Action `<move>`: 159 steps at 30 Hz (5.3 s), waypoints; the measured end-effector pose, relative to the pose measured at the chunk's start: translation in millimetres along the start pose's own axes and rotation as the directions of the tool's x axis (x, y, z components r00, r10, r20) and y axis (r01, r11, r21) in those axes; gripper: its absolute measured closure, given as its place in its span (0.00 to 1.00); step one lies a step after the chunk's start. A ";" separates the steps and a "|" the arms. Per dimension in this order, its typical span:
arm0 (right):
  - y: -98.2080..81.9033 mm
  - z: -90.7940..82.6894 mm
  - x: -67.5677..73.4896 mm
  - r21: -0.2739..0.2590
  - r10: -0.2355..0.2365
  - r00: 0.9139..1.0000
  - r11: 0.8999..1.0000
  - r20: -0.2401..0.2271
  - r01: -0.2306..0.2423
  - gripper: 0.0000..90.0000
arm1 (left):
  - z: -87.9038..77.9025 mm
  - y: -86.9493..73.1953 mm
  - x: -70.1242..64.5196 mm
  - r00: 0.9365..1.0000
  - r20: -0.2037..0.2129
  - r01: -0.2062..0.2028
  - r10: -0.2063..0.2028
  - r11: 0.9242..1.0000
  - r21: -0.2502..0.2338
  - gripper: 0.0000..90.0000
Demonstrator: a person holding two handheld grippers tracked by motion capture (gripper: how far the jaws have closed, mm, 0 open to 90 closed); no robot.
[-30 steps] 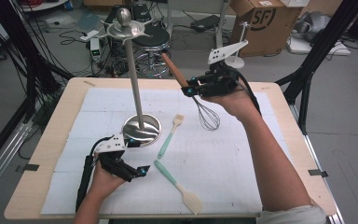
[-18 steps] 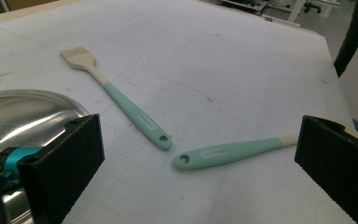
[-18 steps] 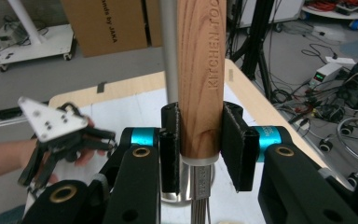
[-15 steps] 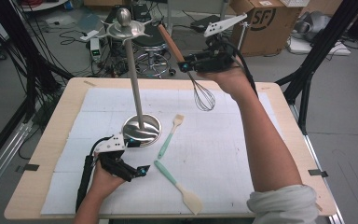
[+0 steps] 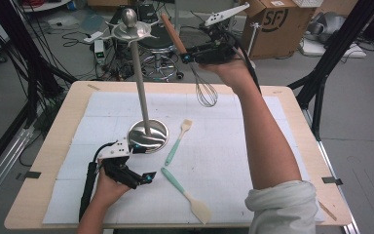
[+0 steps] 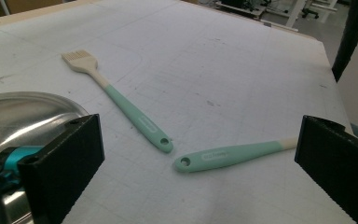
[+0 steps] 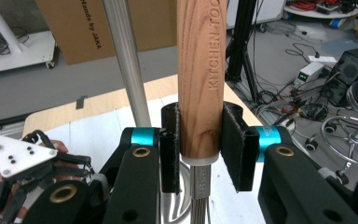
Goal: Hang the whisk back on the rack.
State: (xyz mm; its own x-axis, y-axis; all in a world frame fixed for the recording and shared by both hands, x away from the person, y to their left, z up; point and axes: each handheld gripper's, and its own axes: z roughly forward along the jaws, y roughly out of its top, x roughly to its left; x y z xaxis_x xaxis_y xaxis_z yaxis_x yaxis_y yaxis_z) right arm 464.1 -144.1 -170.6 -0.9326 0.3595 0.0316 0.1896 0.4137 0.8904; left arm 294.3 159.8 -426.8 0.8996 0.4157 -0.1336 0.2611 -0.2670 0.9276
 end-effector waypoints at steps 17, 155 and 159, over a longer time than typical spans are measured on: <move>1.3 6.3 -0.2 -0.002 0.009 1.000 1.000 -0.009 -0.009 0.78 | 1.0 -0.5 0.8 1.000 0.003 0.004 -0.004 1.000 0.008 0.02; -286.6 -58.5 85.9 -0.018 0.108 0.993 0.994 0.043 -0.107 0.23 | 3.6 -0.3 -1.0 1.000 -0.001 0.010 -0.010 1.000 0.026 0.02; -288.3 -55.6 89.8 -0.007 0.128 0.991 0.992 0.037 -0.128 0.23 | 3.2 -0.2 -0.7 1.000 -0.004 0.012 -0.012 1.000 0.024 0.02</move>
State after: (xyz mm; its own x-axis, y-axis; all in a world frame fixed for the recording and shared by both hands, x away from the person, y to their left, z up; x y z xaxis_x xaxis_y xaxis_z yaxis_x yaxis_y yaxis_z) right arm 308.6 -277.6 -399.3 -0.8886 0.4401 0.1289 0.3056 0.3587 0.8820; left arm 294.8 156.8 -428.0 0.8950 0.4226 -0.1430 0.2800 -0.2827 0.9174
